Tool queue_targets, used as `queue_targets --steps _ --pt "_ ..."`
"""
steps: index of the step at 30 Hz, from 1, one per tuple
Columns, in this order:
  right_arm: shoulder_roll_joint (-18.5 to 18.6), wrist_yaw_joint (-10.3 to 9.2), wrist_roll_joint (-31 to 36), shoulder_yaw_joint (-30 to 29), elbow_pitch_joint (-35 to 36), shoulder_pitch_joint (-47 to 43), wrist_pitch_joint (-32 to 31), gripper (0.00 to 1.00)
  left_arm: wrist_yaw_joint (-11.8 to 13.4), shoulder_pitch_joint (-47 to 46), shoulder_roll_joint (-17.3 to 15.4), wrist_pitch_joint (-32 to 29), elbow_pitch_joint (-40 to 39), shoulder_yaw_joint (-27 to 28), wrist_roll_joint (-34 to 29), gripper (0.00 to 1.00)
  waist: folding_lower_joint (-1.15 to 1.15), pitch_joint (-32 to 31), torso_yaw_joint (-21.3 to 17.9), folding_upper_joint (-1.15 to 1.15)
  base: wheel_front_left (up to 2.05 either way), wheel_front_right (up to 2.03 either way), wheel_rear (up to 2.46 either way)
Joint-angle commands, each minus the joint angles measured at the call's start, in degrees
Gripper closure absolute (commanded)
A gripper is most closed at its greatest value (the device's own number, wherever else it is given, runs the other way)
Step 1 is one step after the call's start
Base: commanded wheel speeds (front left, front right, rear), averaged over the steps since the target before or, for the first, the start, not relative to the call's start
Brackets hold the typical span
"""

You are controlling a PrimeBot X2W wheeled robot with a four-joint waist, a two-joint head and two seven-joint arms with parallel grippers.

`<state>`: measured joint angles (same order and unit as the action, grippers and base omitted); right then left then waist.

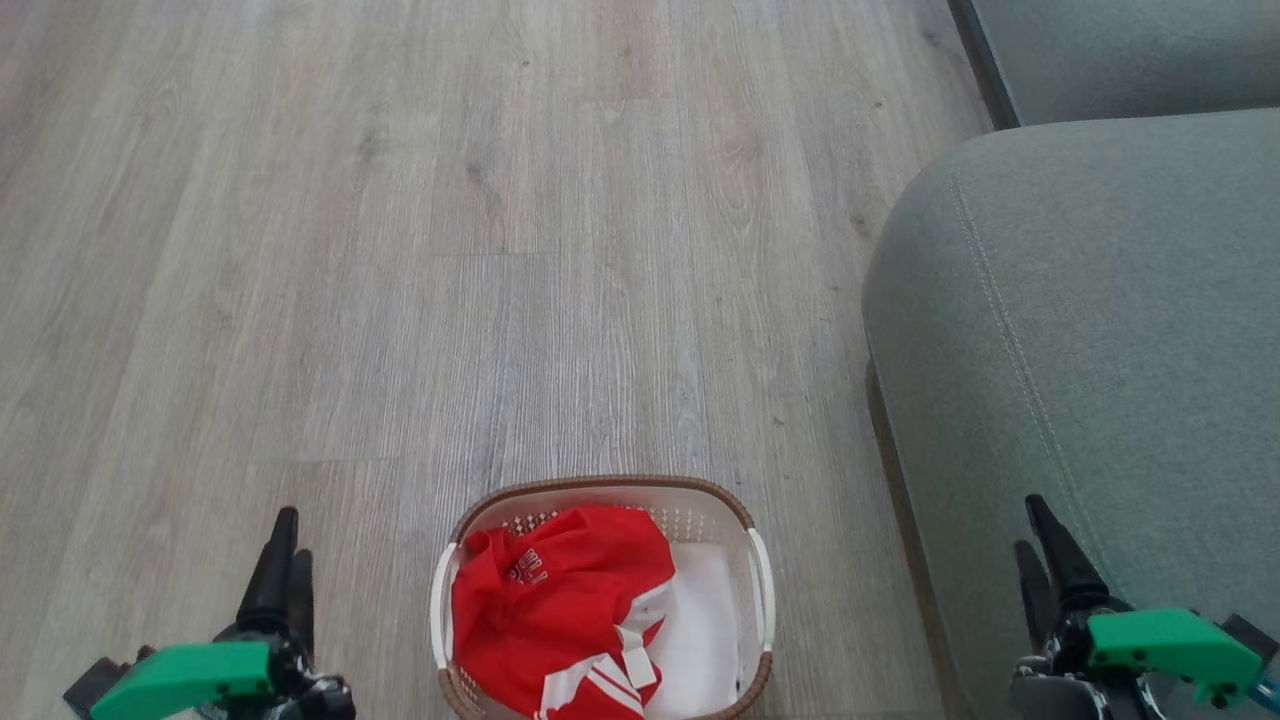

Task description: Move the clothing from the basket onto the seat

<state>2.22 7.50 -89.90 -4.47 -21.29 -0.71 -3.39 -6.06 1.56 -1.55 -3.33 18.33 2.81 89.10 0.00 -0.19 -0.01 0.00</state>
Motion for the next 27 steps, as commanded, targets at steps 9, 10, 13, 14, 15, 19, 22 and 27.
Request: queue_targets --steps 9,10,13,14,15,19,22,27 --pt "0.4 0.00 5.5 1.1 3.8 2.5 2.0 0.00 1.8 -1.4 -0.6 2.1 -5.5 -0.5 -7.5 0.00 0.00 -0.2 0.0 0.00 0.00 0.00 0.00" --pt "0.4 0.00 6.1 1.2 4.0 2.6 2.2 0.00 2.0 -1.3 -0.6 2.2 -5.9 -0.7 -8.4 0.00 0.00 -0.2 0.0 0.00 0.00 0.00 0.00" --pt "0.4 0.00 8.4 1.4 4.8 2.7 2.7 0.00 2.5 -1.3 -0.6 2.7 -6.8 -1.3 -11.8 0.00 0.00 -0.2 0.0 0.00 0.00 0.00 0.00" --pt "0.4 0.00 9.3 1.5 5.0 2.8 2.8 0.00 2.7 -1.3 -0.7 2.9 -7.2 -1.4 -12.8 0.00 0.00 -0.2 0.0 0.00 0.00 0.00 0.00" --pt "0.4 0.00 10.1 1.6 5.3 2.8 3.0 0.00 2.9 -1.3 -0.7 3.1 -7.5 -1.6 -13.7 0.00 0.00 -0.2 0.0 0.00 0.00 0.00 0.00" --pt "0.4 0.00 14.1 2.0 6.4 2.9 3.7 0.00 3.6 -1.3 -0.7 3.8 -8.6 -2.2 -17.7 0.00 0.00 -0.2 0.0 0.00 0.00 0.00 0.00" --pt "0.4 0.00 16.2 2.3 7.1 2.9 4.0 0.00 3.9 -1.3 -0.7 4.1 -9.3 -2.4 -19.9 0.00 0.00 -0.2 0.0 0.00 0.00 0.00 0.00" --pt "0.4 0.00 21.9 3.5 8.4 3.0 4.9 0.00 4.7 -0.9 -0.7 4.9 -10.5 -3.0 -25.2 0.00 0.00 -0.2 0.0 0.00 0.00 0.00 0.00"
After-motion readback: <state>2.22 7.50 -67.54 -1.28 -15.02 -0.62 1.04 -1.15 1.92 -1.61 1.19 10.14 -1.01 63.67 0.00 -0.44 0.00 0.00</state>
